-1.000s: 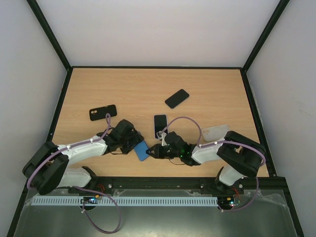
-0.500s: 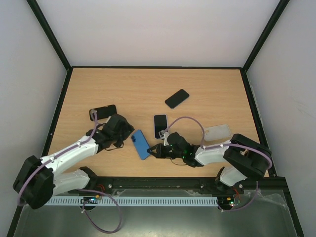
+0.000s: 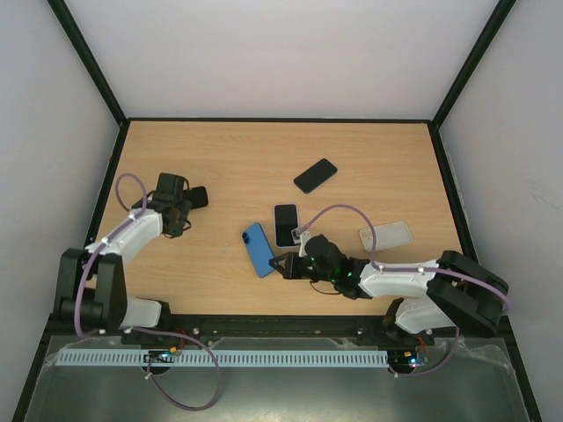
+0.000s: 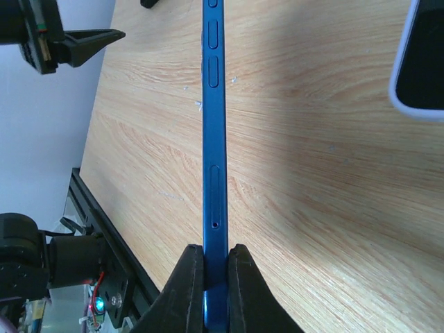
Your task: Put the phone into the phone case
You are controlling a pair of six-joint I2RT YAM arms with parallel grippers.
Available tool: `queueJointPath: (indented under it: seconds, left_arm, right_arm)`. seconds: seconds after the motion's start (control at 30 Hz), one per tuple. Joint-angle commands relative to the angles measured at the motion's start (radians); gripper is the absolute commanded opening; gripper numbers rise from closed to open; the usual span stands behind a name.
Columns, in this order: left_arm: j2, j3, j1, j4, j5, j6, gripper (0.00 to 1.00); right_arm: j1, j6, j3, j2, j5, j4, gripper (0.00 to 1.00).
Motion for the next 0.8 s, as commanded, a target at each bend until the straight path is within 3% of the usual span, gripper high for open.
queueJointPath:
  seconds: [0.0, 0.27, 0.77]
  left_arm:
    - [0.105, 0.100, 0.031, -0.026, -0.057, -0.062, 0.52]
    - [0.299, 0.219, 0.057, -0.020, -0.013, -0.112, 0.47]
    - [0.459, 0.280, 0.112, -0.031, 0.077, -0.135, 0.43]
  right_arm:
    - [0.003, -0.036, -0.002, -0.064, 0.065, -0.013, 0.02]
    - [0.003, -0.043, -0.004, -0.087, 0.071, -0.034, 0.02]
    - [0.004, -0.062, -0.007, -0.166, 0.126, -0.097, 0.02]
